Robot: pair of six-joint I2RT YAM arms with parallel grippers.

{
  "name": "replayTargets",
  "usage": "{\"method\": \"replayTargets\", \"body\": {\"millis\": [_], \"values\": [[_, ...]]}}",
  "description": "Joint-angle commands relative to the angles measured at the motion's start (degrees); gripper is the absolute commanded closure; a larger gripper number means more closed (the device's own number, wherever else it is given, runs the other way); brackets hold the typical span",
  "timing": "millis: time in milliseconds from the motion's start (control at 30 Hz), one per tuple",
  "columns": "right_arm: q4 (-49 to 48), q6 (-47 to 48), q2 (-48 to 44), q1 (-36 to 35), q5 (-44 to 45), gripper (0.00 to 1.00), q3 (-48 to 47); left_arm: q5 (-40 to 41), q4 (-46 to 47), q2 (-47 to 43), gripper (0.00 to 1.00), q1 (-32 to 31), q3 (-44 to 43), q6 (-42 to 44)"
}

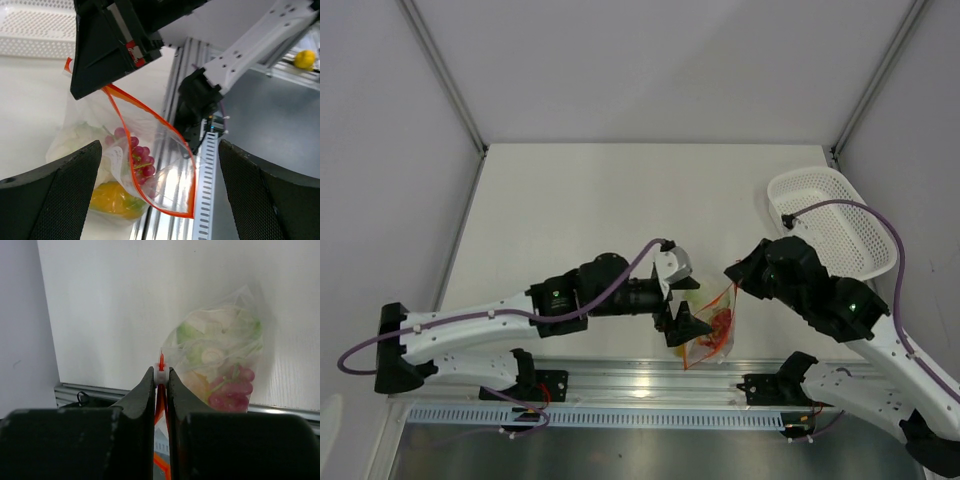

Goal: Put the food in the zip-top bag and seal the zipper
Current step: Zip the zipper food storage bag at the center of the board.

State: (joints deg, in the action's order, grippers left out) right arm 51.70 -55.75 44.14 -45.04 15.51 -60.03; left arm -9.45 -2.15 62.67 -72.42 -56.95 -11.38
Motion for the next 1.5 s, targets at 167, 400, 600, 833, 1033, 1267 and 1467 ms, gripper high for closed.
{"method": "replayTargets", "body": {"millis": [167,400,600,833,1033,1267,1467], "values": [[3.3,-10.9,0.6,-5.8,15.2,1.00,-3.3,13.4,-2.5,10.0,0.01,-4.4,-9.5,3.1],[4.6,-14.4,1.1,-8.3,19.0,1.00,-3.3,22.3,-0.7,17.6,0.00,-7.5,-12.4,0.9],[5.9,-17.7,0.6,-8.7,20.4,1.00,-3.7,27.6,-2.5,22.5,0.01,-9.6,-16.9,-1.4],[8.8,-22.2,-0.4,-8.9,21.8,1.00,-3.9,37.3,-2.5,26.5,0.00,-11.4,-17.5,-3.7],[12.5,-27.4,0.2,-8.9,23.3,1.00,-4.8,42.6,-8.3,30.7,0.03,-12.2,-20.3,-9.9],[13.9,-28.5,0.9,-8.9,23.9,1.00,-5.1,41.4,-8.8,30.6,0.34,-12.2,-18.5,-12.4],[13.1,-26.9,0.0,-8.9,24.0,0.98,-4.0,38.6,-8.4,27.2,0.70,-12.0,-15.0,-11.9]]}}
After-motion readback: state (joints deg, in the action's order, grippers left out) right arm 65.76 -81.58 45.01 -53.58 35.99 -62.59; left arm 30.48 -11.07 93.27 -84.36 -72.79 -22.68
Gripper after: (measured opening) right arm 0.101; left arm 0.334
